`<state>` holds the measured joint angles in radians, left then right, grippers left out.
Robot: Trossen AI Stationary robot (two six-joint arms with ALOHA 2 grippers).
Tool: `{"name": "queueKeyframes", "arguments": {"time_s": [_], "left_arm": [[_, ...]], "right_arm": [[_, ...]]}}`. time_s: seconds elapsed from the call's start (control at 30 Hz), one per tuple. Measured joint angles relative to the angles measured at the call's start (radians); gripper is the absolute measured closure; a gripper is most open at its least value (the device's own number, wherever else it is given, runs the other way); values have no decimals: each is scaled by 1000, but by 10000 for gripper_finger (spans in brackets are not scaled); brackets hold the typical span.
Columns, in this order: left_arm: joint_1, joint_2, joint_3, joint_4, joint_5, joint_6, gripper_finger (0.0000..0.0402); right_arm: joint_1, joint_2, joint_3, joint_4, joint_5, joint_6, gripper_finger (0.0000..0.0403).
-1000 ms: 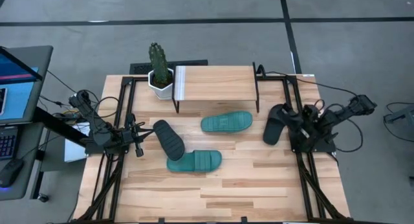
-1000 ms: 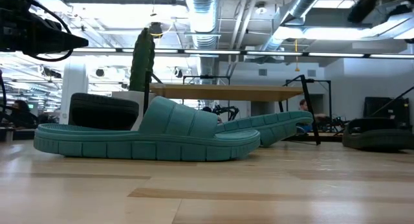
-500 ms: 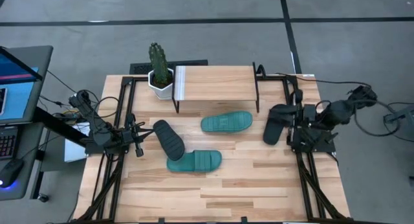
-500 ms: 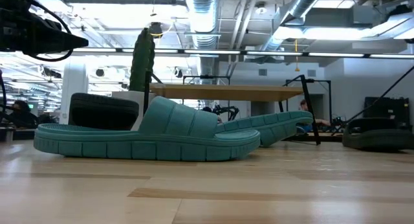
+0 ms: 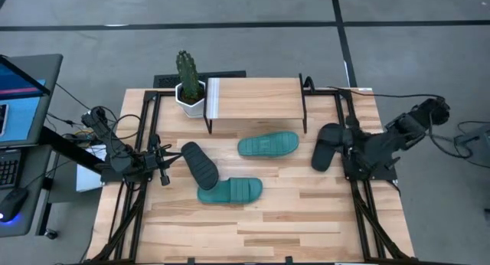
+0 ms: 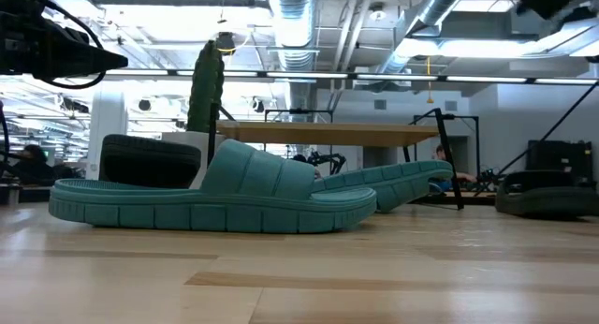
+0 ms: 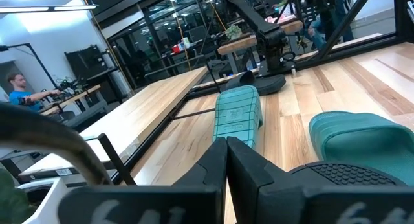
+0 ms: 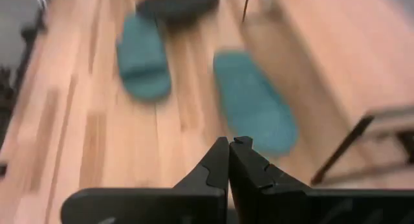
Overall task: Pick and place slides into the shelf
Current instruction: Put the right black slipper on the shelf
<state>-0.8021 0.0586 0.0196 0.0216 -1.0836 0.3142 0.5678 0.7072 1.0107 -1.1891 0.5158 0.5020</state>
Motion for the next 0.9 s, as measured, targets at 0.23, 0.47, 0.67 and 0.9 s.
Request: {"name": "queueKeyframes", "arguments": {"time_s": [0.23, 0.47, 0.67, 0.9], "left_arm": [[0, 0, 0, 0, 0, 1, 401], [0, 0, 0, 0, 0, 1, 401], [0, 0, 0, 0, 0, -1, 401], [0, 0, 0, 0, 0, -4, 401]], "right_arm": [[0, 108, 0, -153, -153, 187, 403], [0, 235, 0, -206, -178, 232, 403], [-1, 333, -43, -231, -175, 336, 403], [2, 346, -219, -80, -207, 468, 403]]}}
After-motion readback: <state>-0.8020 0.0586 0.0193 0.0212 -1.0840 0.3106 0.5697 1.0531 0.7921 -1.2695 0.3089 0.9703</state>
